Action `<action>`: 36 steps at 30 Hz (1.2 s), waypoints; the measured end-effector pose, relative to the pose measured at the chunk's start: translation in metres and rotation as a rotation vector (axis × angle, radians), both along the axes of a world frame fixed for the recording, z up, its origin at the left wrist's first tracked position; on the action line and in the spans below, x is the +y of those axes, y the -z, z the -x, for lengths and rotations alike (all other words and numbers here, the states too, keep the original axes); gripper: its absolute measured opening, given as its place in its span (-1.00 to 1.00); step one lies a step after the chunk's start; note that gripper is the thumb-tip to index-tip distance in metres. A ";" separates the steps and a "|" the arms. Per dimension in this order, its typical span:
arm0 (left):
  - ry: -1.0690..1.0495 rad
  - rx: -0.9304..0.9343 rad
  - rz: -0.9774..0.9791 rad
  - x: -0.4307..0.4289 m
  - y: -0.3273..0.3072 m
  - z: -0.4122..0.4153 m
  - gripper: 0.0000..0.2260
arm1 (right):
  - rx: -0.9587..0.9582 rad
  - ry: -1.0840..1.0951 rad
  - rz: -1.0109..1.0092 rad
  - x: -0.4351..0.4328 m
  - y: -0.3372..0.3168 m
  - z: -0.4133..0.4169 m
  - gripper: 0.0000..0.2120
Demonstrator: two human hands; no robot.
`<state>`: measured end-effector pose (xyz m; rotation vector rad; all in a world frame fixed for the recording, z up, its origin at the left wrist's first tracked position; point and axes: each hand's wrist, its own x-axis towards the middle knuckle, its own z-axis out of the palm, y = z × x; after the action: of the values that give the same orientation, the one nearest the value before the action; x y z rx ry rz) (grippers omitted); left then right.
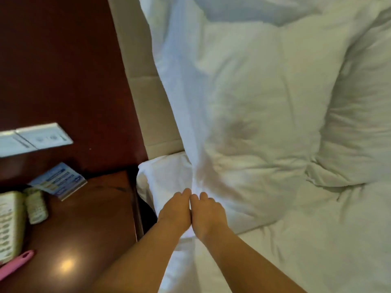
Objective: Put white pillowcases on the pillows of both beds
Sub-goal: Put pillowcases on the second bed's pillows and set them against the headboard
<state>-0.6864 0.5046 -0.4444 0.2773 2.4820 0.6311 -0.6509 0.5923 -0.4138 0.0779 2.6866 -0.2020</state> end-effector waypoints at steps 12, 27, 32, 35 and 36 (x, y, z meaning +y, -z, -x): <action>-0.221 0.492 -0.111 0.010 -0.255 0.107 -0.85 | 0.730 0.024 -0.013 0.032 -0.226 0.110 -0.89; -0.845 -0.100 -0.925 -0.024 -0.320 0.196 -0.62 | 0.734 0.161 0.143 0.030 -0.319 0.228 -0.86; -0.781 -0.106 -1.007 -0.023 -0.322 0.193 -0.76 | 0.723 0.080 0.066 0.026 -0.321 0.224 -0.84; -0.667 0.288 -0.974 -0.026 -0.324 0.184 -0.82 | 0.758 0.021 0.024 0.021 -0.323 0.220 -0.85; -0.643 0.482 -0.925 -0.028 -0.325 0.181 -0.86 | 0.793 0.002 0.014 0.020 -0.323 0.217 -0.86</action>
<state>-0.8678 0.4765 -0.1194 -0.0673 2.5111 2.1946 -0.8678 0.6121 -0.0906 -0.0098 3.4727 -0.3022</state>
